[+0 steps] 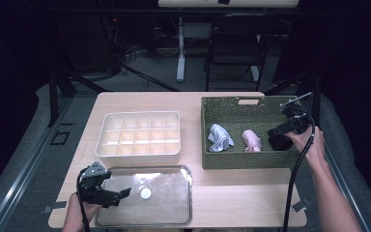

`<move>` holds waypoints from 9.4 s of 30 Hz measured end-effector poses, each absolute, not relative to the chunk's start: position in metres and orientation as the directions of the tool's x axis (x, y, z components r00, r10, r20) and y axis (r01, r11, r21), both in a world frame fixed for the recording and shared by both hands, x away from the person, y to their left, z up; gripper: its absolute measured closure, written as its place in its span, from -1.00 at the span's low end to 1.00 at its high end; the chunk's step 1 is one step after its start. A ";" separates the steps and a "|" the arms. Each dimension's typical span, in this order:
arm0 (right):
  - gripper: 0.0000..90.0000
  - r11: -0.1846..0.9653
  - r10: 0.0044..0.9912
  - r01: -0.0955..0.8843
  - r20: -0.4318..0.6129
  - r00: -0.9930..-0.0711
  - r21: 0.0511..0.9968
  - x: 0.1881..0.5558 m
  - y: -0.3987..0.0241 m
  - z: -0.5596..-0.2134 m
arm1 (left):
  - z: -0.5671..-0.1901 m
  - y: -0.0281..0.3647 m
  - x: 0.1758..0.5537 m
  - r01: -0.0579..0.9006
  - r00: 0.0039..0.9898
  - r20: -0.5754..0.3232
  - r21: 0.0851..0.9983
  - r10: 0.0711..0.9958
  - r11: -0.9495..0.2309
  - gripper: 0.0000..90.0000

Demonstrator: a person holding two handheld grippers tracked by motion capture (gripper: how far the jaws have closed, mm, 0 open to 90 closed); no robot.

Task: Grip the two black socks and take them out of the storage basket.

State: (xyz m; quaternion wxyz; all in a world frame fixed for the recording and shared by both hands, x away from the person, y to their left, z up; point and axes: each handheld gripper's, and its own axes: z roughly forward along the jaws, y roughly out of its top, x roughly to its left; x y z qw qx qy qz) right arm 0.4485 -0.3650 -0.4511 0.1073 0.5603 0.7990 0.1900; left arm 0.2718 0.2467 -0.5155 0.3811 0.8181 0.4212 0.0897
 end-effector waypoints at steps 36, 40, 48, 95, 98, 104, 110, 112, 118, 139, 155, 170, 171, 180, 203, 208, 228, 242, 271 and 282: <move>0.00 0.194 0.981 0.960 -0.065 -0.184 0.203 0.481 -0.378 -0.492 | -0.517 0.246 0.273 0.619 0.638 -0.172 0.694 0.751 -0.367 -1.00; 0.13 0.200 0.979 0.967 -0.071 -0.191 0.160 0.482 -0.380 -0.494 | -0.516 0.246 0.273 0.616 0.640 -0.168 0.695 0.750 -0.371 -1.00; 0.58 0.182 0.982 0.968 -0.073 -0.172 0.174 0.480 -0.379 -0.491 | -0.517 0.246 0.273 0.619 0.638 -0.172 0.694 0.751 -0.367 -1.00; 0.63 0.321 0.943 0.869 -0.047 -0.328 0.376 0.462 -0.332 -0.405 | -0.518 0.242 0.272 0.621 0.646 -0.172 0.685 0.744 -0.381 -1.00; 0.63 0.345 0.934 0.858 -0.050 -0.353 0.380 0.461 -0.323 -0.401 | -0.518 0.241 0.273 0.619 0.649 -0.170 0.685 0.742 -0.385 -1.00; 0.64 0.382 0.917 0.836 -0.046 -0.397 0.395 0.458 -0.305 -0.394 | -0.518 0.241 0.272 0.619 0.649 -0.171 0.684 0.741 -0.385 -1.00; 0.64 0.418 0.896 0.813 -0.038 -0.442 0.405 0.457 -0.287 -0.389 | -0.518 0.242 0.273 0.619 0.650 -0.172 0.685 0.740 -0.384 -1.00; 0.64 0.429 0.891 0.807 -0.041 -0.453 0.407 0.455 -0.281 -0.388 | -0.518 0.241 0.272 0.622 0.648 -0.175 0.684 0.741 -0.382 -1.00; 0.64 0.457 0.871 0.786 -0.030 -0.491 0.415 0.451 -0.268 -0.385 | -0.518 0.242 0.272 0.621 0.647 -0.174 0.686 0.742 -0.380 -1.00; 0.63 0.548 0.790 0.697 -0.012 -0.613 0.462 0.412 -0.230 -0.360 | -0.520 0.237 0.271 0.614 0.661 -0.163 0.679 0.733 -0.403 -1.00; 0.63 0.626 0.685 0.592 0.005 -0.728 0.508 0.347 -0.201 -0.355 | -0.518 0.230 0.272 0.607 0.674 -0.153 0.673 0.723 -0.423 -1.00; 0.63 0.653 0.621 0.603 0.133 -0.773 0.457 0.305 -0.181 -0.438 | -0.519 0.213 0.270 0.588 0.697 -0.126 0.664 0.706 -0.462 -1.00; 0.62 0.662 0.619 0.608 0.139 -0.773 0.438 0.305 -0.180 -0.446 | -0.519 0.212 0.270 0.586 0.698 -0.124 0.666 0.706 -0.462 -1.00; 0.53 0.670 0.633 0.659 0.200 -0.748 0.341 0.306 -0.170 -0.512 | -0.520 0.198 0.270 0.570 0.720 -0.116 0.661 0.684 -0.488 -1.00; 0.46 0.615 0.710 0.681 0.096 -0.697 0.397 0.308 -0.186 -0.522 | -0.521 0.136 0.278 0.495 0.811 -0.106 0.651 0.576 -0.576 -1.00; 0.44 0.610 0.721 0.679 0.070 -0.690 0.408 0.307 -0.188 -0.519 | -0.522 0.126 0.279 0.491 0.817 -0.113 0.652 0.566 -0.578 -1.00; 0.62 0.673 0.650 0.615 0.069 -0.757 0.410 0.302 -0.174 -0.525 | -0.521 0.074 0.282 0.439 0.868 -0.124 0.644 0.481 -0.626 -1.00; 0.18 0.644 0.661 0.610 0.066 -0.748 0.461 0.296 -0.177 -0.517 | -0.533 0.039 0.287 0.434 0.880 -0.137 0.620 0.454 -0.654 -0.66; 0.36 0.473 0.756 0.737 0.207 -0.621 0.482 0.320 -0.215 -0.530 | -0.555 -0.003 0.304 0.485 0.859 -0.169 0.566 0.482 -0.667 0.49; 0.96 0.460 0.771 0.780 0.245 -0.588 0.424 0.324 -0.224 -0.538 | -0.561 -0.012 0.305 0.468 0.870 -0.151 0.552 0.470 -0.690 0.85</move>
